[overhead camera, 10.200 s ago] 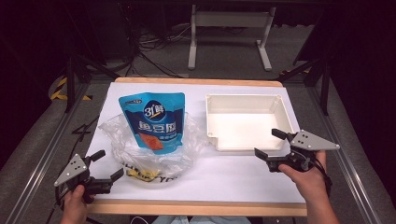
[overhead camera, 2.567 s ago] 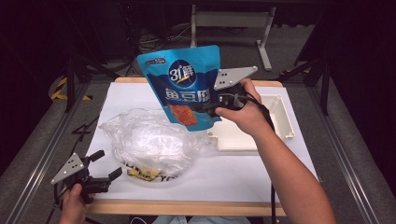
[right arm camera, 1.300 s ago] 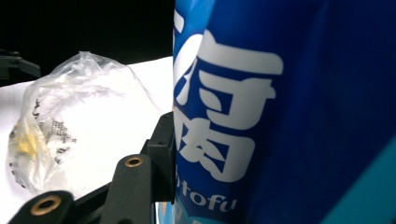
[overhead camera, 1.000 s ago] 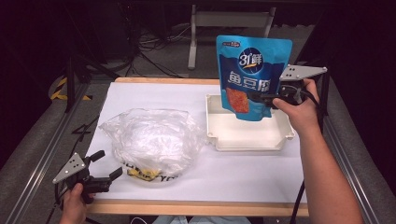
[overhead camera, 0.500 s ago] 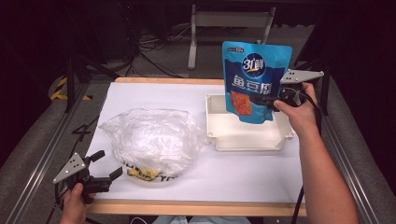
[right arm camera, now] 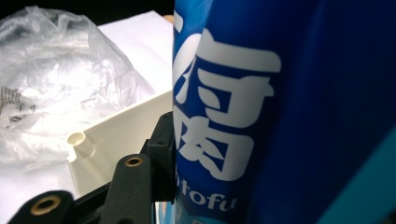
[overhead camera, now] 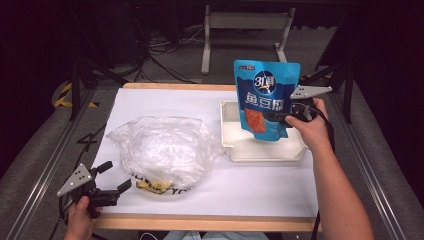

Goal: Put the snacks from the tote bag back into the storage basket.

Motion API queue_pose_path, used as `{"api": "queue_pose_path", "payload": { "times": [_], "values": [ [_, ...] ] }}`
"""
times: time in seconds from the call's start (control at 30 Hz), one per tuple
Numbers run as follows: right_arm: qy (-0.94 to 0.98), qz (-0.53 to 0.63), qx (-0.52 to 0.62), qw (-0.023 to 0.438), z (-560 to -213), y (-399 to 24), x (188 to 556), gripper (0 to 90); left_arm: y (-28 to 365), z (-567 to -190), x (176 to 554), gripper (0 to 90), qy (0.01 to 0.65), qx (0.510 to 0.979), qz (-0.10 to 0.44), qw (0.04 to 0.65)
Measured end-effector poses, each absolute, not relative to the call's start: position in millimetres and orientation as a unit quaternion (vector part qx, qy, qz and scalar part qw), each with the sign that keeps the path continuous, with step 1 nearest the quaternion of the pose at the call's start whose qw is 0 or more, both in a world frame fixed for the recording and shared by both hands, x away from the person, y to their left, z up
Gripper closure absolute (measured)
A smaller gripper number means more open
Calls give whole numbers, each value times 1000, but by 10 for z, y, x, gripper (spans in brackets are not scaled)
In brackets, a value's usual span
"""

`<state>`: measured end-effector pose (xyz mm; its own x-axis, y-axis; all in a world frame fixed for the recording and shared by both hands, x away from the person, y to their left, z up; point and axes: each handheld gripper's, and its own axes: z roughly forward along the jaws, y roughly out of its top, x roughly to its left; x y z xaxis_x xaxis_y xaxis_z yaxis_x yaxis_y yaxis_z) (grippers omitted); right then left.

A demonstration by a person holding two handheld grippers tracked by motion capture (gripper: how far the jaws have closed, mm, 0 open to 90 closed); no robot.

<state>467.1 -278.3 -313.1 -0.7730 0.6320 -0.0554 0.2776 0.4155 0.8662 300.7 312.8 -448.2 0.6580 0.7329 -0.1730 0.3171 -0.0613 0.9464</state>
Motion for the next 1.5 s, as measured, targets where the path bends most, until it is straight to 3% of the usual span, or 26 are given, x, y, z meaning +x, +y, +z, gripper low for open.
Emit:
{"api": "queue_pose_path", "payload": {
  "times": [0.7,1.07,1.5],
  "values": [
    [821,478,266,165,-3526,-2700,4720,524,3133,-4478,3003,3,372,709,181,572],
    [836,454,261,163,-3542,-2789,4702,477,3124,-4481,3005,4,372,706,182,574],
    [853,417,253,188,-3488,-2956,4669,344,3123,-4484,3007,3,372,707,181,573]
  ]
}}
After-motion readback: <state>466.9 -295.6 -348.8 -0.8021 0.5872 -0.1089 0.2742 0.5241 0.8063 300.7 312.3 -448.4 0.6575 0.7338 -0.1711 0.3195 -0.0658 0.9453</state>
